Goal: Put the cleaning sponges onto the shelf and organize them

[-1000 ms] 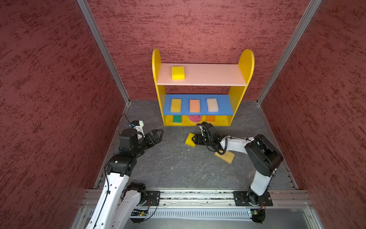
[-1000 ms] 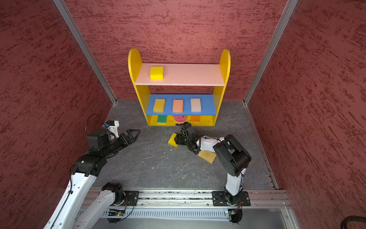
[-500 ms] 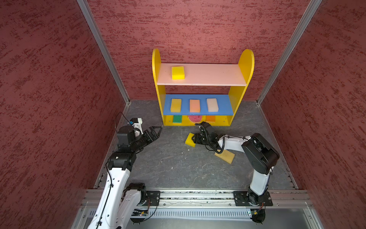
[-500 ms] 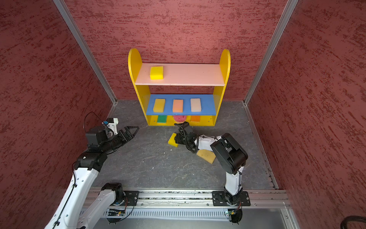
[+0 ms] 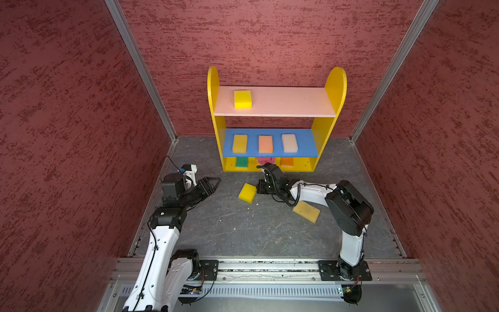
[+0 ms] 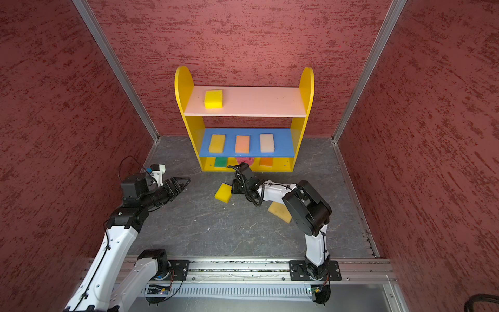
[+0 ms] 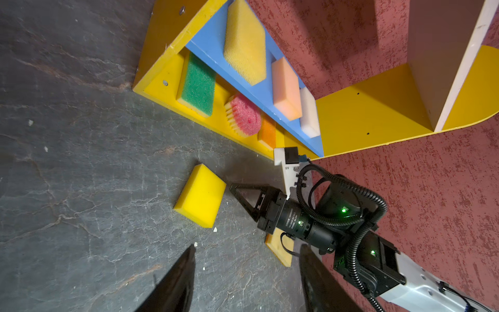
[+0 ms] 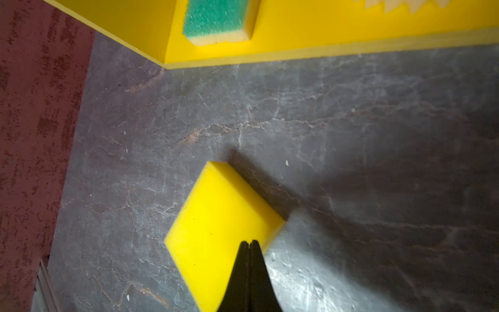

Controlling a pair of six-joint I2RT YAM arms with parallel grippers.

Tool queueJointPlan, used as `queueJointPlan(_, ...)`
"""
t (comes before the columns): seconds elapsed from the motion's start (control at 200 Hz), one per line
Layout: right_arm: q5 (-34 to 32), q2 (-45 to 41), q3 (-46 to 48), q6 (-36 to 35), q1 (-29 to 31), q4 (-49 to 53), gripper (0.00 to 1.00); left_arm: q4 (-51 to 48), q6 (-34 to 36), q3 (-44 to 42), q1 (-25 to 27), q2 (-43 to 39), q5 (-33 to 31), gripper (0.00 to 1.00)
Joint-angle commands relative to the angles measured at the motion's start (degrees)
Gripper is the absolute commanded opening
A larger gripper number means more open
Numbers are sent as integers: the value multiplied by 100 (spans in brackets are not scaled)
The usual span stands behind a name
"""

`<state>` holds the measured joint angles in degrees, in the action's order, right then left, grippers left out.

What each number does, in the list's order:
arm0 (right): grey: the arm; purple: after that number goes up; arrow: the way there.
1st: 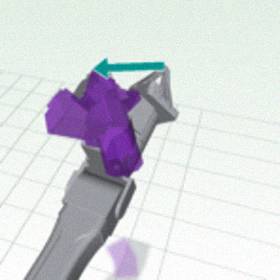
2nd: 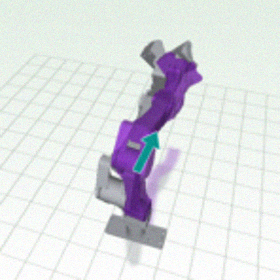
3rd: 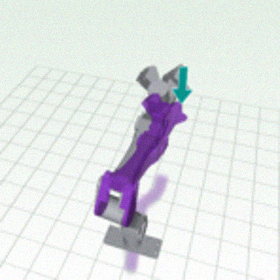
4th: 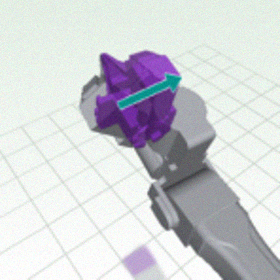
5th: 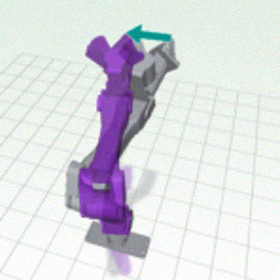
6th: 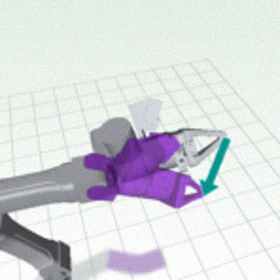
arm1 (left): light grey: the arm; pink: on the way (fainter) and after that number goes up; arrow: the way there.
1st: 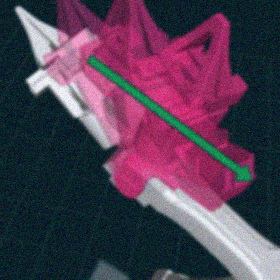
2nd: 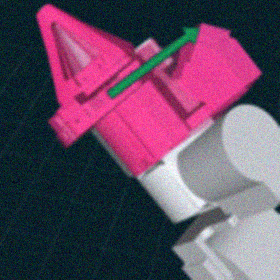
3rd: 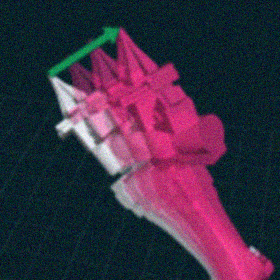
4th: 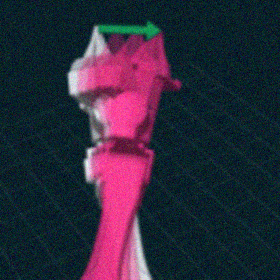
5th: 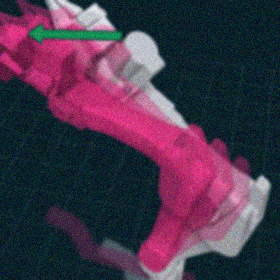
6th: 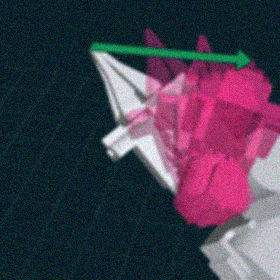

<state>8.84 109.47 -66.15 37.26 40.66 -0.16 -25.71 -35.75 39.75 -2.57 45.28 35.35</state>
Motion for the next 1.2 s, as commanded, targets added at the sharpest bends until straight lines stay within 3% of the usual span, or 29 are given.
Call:
queueJointPlan(0.0,-13,-316,-117,-69,-2,245,0,174,63,-133,-36,39,199,61)
queueJointPlan(0.03,-14,-364,-49,-1,3,229,0,204,72,-209,-33,40,142,61)
queueJointPlan(0.085,20,-429,96,95,29,172,13,288,36,-384,-27,110,56,59)
queueJointPlan(0.15,9,-528,312,161,68,127,31,418,-51,-500,8,306,100,48)
queueJointPlan(0.22,-31,-615,593,286,91,10,38,685,-99,-591,195,551,159,38)
queueJointPlan(0.296,32,-616,852,562,107,-223,42,892,-100,-704,594,761,-346,38)
queueJointPlan(0.381,107,-483,907,712,190,-411,45,1133,-57,-688,1080,1165,-765,45)
queueJointPlan(0.526,-8,-196,766,759,348,-621,46,1768,102,-551,1591,2063,-1106,52)
queueJointPlan(0.771,224,83,821,1037,381,-1245,48,2767,86,-372,1727,3437,-1302,63)
queueJointPlan(0.882,221,185,802,1080,380,-1319,48,3283,-23,-317,1760,4039,-1205,42)
queueJointPlan(1.197,374,648,379,1062,304,-1379,31,4028,-389,-335,2252,4853,-1179,35)
